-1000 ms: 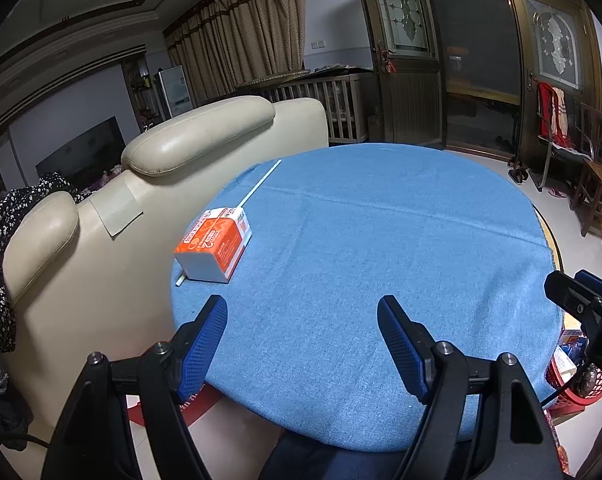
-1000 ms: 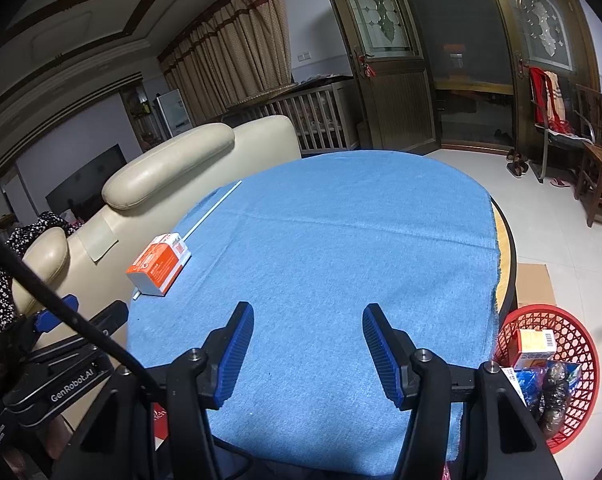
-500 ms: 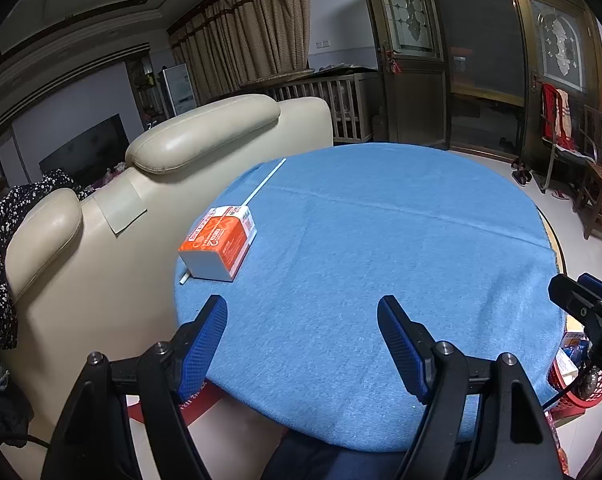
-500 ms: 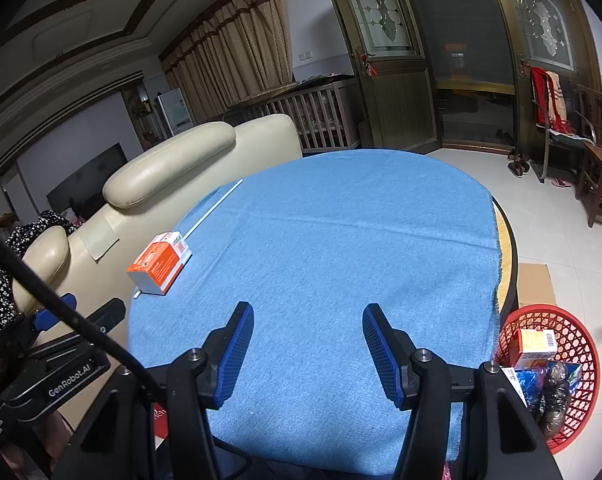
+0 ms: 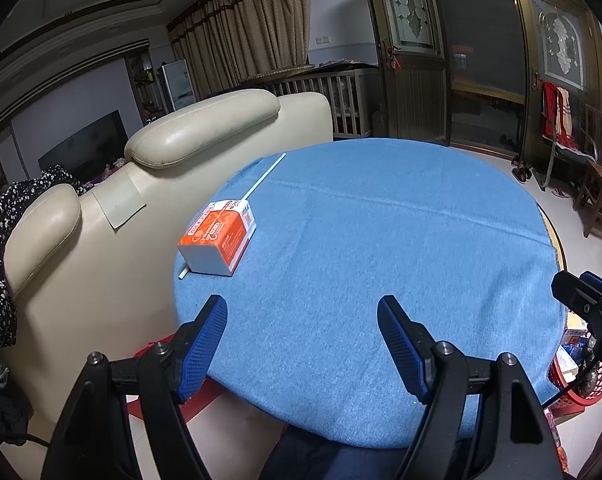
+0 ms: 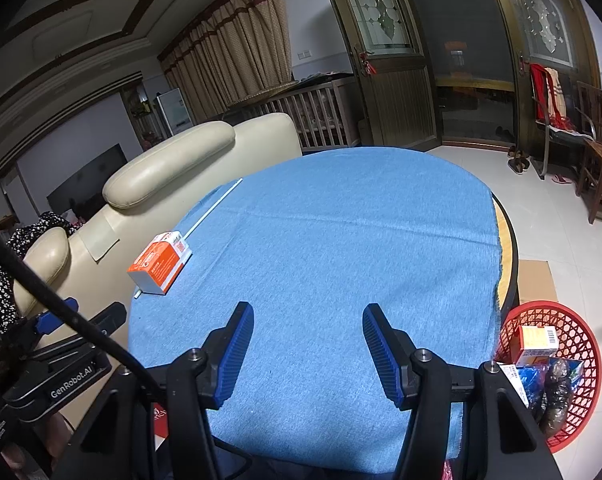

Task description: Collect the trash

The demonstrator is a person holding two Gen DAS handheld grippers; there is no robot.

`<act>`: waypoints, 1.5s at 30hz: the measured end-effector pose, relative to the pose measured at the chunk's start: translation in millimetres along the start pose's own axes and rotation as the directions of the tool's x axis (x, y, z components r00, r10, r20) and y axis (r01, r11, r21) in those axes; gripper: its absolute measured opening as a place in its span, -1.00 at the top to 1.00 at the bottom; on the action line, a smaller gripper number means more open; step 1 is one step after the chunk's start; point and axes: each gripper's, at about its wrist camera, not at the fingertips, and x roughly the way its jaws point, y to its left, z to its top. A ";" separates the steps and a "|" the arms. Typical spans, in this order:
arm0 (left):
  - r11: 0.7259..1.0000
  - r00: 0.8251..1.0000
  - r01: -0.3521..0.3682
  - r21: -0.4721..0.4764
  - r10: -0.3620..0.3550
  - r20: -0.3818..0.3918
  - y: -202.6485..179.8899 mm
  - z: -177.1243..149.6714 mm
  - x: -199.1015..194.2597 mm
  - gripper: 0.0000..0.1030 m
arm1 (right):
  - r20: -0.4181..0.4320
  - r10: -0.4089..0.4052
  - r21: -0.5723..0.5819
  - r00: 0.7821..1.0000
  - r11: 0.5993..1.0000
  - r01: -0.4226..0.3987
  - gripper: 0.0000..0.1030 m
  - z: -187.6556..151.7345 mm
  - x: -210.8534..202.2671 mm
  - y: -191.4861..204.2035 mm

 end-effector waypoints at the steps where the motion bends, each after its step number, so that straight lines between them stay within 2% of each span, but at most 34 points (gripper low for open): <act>1: 1.000 1.000 0.000 0.000 0.000 -0.001 -0.1 -0.4 -0.2 -0.52 | 0.000 0.000 0.000 1.000 1.000 0.000 -0.19 -0.2 0.1 -0.3; 45: 1.000 0.999 0.013 -0.010 -0.013 -0.035 3.3 -6.1 7.9 -0.52 | -0.018 0.003 0.005 1.000 1.000 -0.002 -0.19 -3.5 2.6 -1.8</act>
